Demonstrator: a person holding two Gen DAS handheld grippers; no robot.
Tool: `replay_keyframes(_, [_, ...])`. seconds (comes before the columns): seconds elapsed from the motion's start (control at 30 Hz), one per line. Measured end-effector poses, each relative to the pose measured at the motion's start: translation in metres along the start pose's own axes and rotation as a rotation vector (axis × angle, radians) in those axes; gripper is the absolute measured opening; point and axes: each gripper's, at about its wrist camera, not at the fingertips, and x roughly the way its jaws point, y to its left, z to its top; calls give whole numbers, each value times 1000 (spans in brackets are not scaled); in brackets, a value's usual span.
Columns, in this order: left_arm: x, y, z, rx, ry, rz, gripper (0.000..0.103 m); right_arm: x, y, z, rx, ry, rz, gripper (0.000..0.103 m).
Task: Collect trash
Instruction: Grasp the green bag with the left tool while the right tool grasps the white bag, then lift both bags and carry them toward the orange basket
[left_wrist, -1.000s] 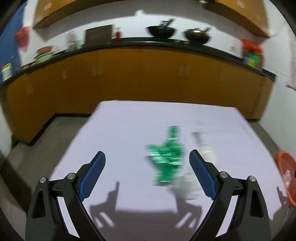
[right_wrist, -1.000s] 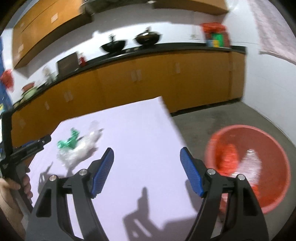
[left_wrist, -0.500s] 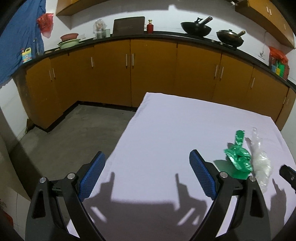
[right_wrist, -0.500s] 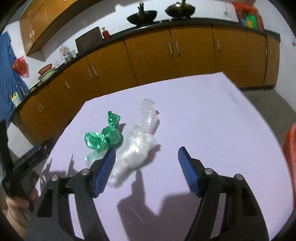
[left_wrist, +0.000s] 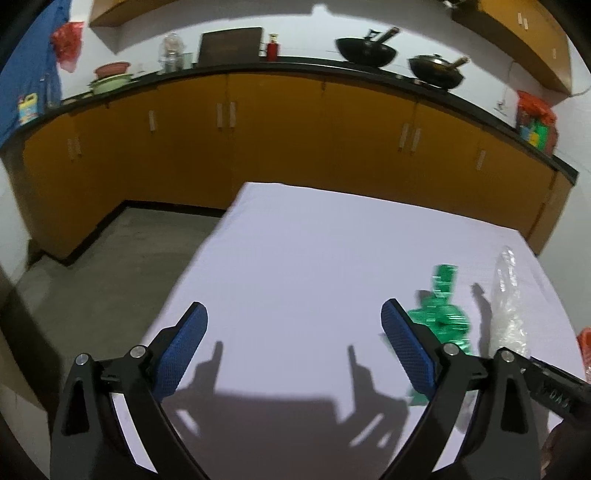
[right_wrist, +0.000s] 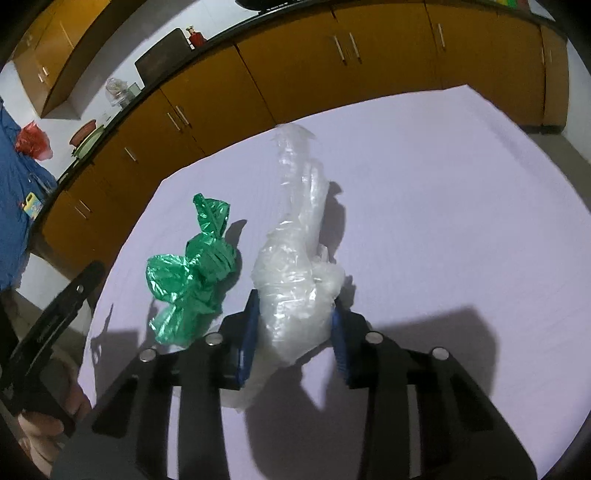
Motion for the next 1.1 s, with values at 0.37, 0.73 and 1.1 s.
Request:
replay_keyframes(0.37, [13, -73, -1, 154, 45, -84, 99, -64, -55, -14, -36, -147, -258, 34])
replay_keyframes(0.73, [48, -91, -9, 191, 166, -29, 92, -112, -129, -30, 59, -193, -394, 34])
replay_keyframes(1.1, [55, -87, -11, 161, 212, -35, 37, -122, -135, -40, 45, -204, -398, 34])
